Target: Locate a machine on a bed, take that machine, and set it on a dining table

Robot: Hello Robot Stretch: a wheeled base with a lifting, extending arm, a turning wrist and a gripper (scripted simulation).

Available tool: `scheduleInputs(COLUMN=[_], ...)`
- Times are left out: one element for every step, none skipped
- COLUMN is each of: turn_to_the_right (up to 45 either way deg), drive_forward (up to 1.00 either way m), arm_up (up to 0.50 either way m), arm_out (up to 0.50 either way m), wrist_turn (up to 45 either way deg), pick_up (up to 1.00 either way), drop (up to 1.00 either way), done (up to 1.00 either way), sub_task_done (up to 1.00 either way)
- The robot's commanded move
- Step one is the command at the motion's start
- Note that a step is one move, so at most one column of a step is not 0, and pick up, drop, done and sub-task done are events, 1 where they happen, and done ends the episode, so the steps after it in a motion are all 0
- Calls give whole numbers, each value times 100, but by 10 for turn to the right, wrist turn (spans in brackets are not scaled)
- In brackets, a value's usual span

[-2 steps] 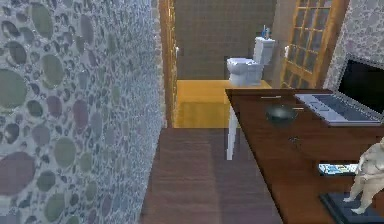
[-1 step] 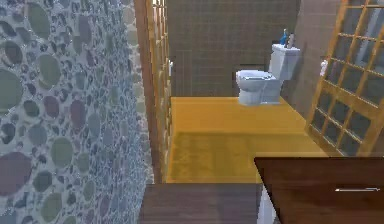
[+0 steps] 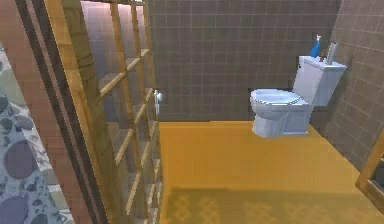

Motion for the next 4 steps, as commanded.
scheduleInputs(turn_to_the_right=[-30, -450, -420, 0], drive_forward=[0, 0, 0, 15], arm_up=[0, 0, 0, 0], arm_out=[0, 0, 0, 0], wrist_turn=[0, 0, 0, 0], pick_up=[0, 0, 0, 0], drop=[0, 0, 0, 0], done=[0, 0, 0, 0], sub_task_done=[0, 0, 0, 0])
